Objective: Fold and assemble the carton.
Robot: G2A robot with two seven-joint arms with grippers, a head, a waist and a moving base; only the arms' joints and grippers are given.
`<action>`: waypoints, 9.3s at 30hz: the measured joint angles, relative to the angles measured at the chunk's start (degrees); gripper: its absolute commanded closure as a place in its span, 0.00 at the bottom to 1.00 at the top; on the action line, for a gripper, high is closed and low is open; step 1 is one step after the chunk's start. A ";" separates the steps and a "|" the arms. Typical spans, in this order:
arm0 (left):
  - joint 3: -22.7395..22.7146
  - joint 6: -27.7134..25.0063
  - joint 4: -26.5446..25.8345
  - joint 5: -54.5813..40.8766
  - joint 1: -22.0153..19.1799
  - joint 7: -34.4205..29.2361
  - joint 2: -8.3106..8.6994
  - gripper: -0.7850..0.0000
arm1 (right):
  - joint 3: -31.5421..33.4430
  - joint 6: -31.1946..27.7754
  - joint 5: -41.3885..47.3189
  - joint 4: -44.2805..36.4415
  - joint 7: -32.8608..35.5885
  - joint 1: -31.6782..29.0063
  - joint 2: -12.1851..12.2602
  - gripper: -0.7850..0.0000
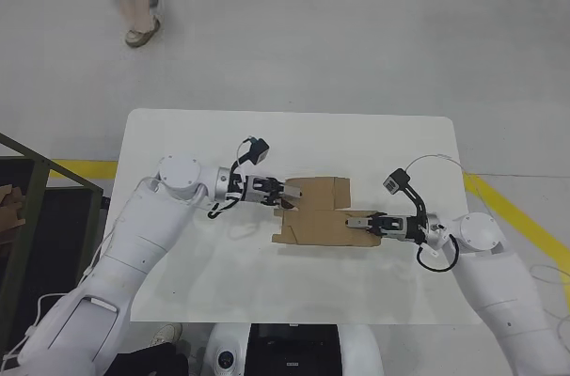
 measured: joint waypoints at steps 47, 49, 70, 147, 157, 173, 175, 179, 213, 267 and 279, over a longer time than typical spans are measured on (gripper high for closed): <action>-0.42 -7.17 -3.89 -0.24 1.90 2.29 0.59 1.00 | 3.86 -9.34 14.72 -5.55 2.09 -0.63 0.92 0.00; -0.22 -7.21 -3.96 -0.23 1.84 1.91 0.59 1.00 | 2.35 -9.48 15.18 -4.84 1.96 0.20 0.59 0.00; 0.91 -8.11 -3.29 -3.64 1.23 -0.28 0.34 1.00 | -4.70 -8.35 18.94 0.68 3.09 4.20 -1.17 0.00; -5.79 -6.34 -4.34 -7.06 3.28 1.33 2.63 0.00 | -2.14 -9.77 6.70 3.92 1.67 0.89 2.91 1.00; -5.71 -6.74 -5.03 -8.62 2.92 1.93 2.53 0.00 | -3.00 -10.07 6.22 3.89 1.36 1.00 3.12 1.00; -3.31 -7.97 -3.22 -10.21 2.40 5.12 1.58 0.55 | -3.60 -11.17 7.82 4.82 0.26 1.22 2.92 1.00; -3.37 -7.95 -3.22 -9.59 2.45 5.50 1.62 0.53 | -3.61 -11.24 7.75 4.93 0.19 1.27 2.89 1.00; -3.26 -7.46 -3.49 -7.38 2.67 6.08 1.75 0.56 | -3.47 -11.27 7.82 5.04 0.16 1.36 2.87 1.00; -3.26 -7.94 -4.55 -5.76 4.98 5.52 2.05 1.00 | 6.96 -13.42 3.33 -4.27 -5.35 -2.27 4.97 0.00; 1.06 -9.39 -4.75 -8.64 2.88 0.54 0.71 0.93 | -15.21 -14.10 12.96 8.18 -2.66 11.09 -2.10 1.00; -1.46 -9.52 -4.93 -11.77 3.52 -1.00 1.19 0.00 | -15.40 -13.55 11.40 9.96 -2.11 12.02 -2.30 1.00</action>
